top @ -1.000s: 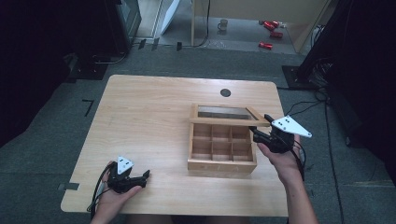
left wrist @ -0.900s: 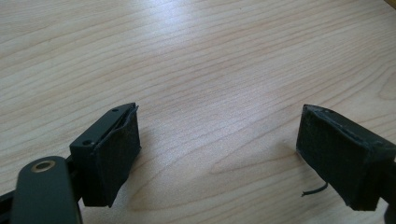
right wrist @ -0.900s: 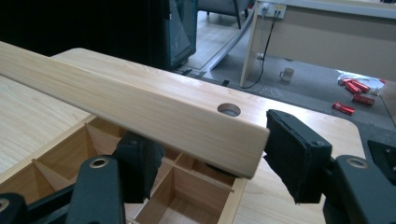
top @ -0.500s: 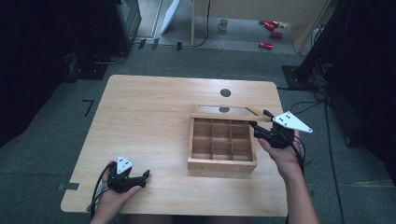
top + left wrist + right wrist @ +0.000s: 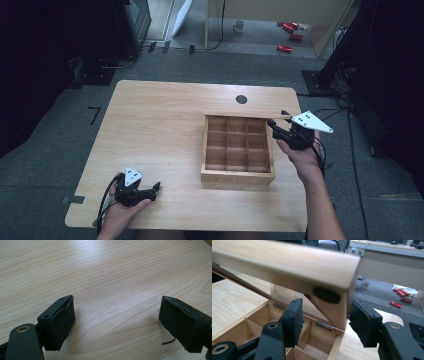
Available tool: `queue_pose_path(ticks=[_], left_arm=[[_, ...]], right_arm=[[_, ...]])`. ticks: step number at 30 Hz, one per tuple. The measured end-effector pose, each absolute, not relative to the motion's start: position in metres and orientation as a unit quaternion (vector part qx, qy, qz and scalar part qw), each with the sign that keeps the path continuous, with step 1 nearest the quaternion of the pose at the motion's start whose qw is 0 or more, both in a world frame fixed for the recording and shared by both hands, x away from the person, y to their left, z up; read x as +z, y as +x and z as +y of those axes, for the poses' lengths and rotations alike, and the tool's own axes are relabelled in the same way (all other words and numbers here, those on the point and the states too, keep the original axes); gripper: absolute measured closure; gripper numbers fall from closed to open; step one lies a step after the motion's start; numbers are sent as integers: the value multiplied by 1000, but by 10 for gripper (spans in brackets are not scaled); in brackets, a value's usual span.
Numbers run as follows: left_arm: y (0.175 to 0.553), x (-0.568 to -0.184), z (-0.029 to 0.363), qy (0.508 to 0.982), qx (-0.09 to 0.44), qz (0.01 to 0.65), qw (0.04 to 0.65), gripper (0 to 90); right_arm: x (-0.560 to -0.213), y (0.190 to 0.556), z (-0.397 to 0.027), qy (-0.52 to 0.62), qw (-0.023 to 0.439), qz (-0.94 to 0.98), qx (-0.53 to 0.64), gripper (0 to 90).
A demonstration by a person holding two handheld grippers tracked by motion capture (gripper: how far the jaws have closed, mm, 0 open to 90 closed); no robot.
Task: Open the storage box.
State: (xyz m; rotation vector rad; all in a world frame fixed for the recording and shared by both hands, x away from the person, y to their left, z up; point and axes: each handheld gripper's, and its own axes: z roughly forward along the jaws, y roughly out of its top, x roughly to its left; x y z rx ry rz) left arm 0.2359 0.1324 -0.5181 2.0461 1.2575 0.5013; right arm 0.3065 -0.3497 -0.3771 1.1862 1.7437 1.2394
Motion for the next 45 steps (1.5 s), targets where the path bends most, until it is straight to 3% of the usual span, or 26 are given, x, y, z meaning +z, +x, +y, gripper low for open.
queue_pose_path(ticks=[18,25,30,45], left_arm=[[236,-518,134,785,189,483,340,142],[236,-518,134,785,189,483,341,143],[236,-518,134,784,188,483,341,142],[236,-518,134,784,186,483,342,143]], right_arm=[[-384,342,-352,460,335,678,466,469],[-383,351,-355,460,334,679,465,515],[-381,358,-361,475,339,659,475,654],[-373,387,-356,514,339,636,465,668]])
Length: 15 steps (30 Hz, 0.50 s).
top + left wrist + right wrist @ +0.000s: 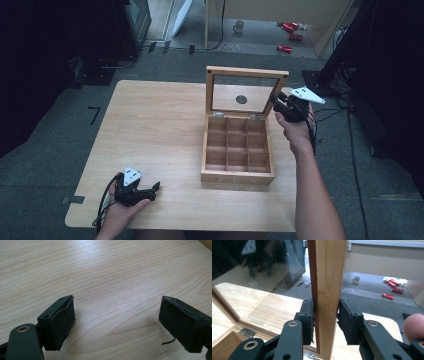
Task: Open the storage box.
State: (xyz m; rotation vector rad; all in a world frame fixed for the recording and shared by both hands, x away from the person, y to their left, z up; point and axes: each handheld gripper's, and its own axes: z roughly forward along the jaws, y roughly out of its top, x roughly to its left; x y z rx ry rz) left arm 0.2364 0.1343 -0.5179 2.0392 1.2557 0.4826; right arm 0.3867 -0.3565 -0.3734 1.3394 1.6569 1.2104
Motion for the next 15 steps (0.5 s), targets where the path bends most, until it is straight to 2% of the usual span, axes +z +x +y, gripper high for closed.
queue_pose_path(ticks=[15], left_arm=[[236,-518,133,787,190,481,338,143]], right_arm=[[-370,417,-352,560,327,613,450,672]])
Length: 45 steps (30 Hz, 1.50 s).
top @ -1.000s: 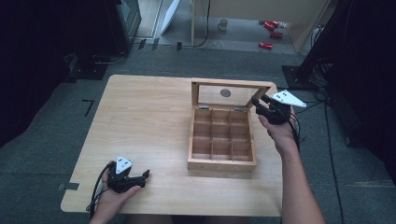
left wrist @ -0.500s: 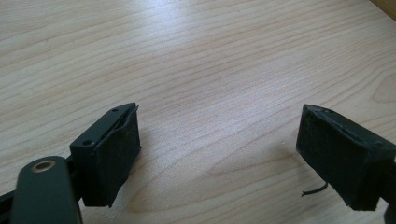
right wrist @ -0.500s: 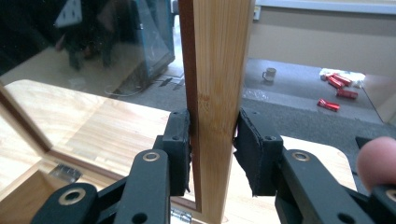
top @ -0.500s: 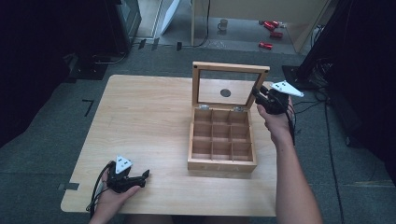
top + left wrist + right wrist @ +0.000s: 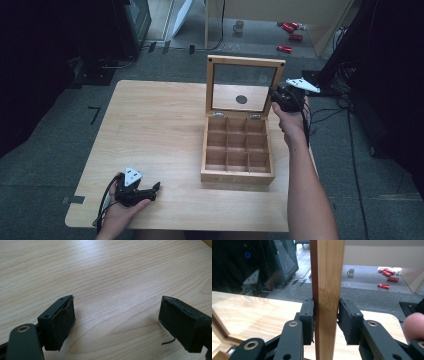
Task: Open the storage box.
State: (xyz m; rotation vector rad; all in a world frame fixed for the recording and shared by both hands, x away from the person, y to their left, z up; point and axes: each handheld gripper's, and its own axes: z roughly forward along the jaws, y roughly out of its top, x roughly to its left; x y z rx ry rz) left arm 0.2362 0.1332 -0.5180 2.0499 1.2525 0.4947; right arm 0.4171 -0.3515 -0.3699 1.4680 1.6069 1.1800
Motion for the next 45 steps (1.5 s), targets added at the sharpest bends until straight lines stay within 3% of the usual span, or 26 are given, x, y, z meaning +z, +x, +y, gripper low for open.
queue_pose_path(ticks=[30,33,45], left_arm=[[236,-518,131,790,195,477,333,144],[236,-518,131,790,196,477,332,144],[235,-518,130,791,198,476,330,144]], right_arm=[[-372,444,-344,596,330,598,423,662],[-369,443,-343,595,335,600,417,525],[-362,420,-348,585,304,618,427,179]])
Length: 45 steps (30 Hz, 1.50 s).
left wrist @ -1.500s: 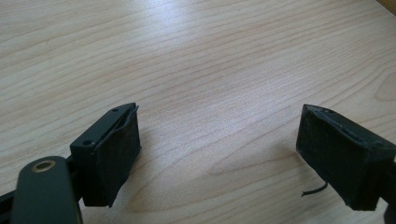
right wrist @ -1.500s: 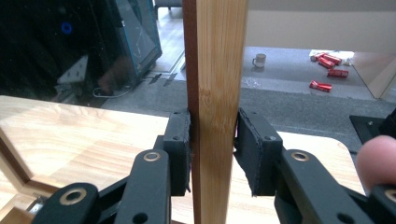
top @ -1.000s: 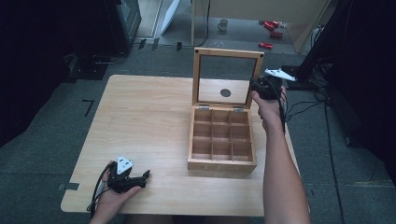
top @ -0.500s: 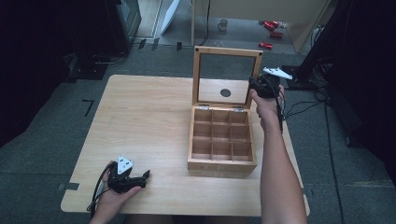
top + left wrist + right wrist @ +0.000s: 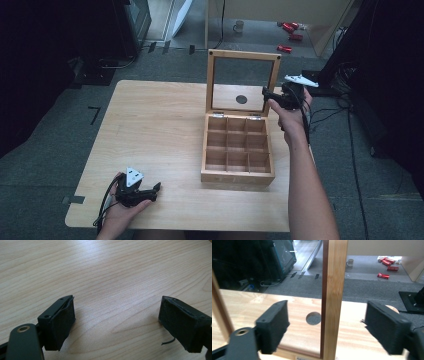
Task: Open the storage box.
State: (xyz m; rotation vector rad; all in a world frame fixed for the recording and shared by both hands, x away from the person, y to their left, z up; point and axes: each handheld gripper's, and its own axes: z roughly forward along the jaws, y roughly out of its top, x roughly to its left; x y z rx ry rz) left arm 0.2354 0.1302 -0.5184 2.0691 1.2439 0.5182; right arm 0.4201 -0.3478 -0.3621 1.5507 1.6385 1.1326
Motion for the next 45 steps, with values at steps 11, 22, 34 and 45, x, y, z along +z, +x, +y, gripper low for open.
queue_pose_path(ticks=[11,22,34,45], left_arm=[[235,-519,129,792,200,474,328,144],[235,-519,129,793,201,473,328,144],[235,-519,128,792,201,474,328,146],[235,-519,129,793,201,473,328,147]], right_arm=[[-368,379,-355,574,299,634,422,67],[-384,330,-361,559,286,658,416,37],[-400,277,-362,550,295,666,409,37],[-421,245,-372,556,287,660,414,37]])
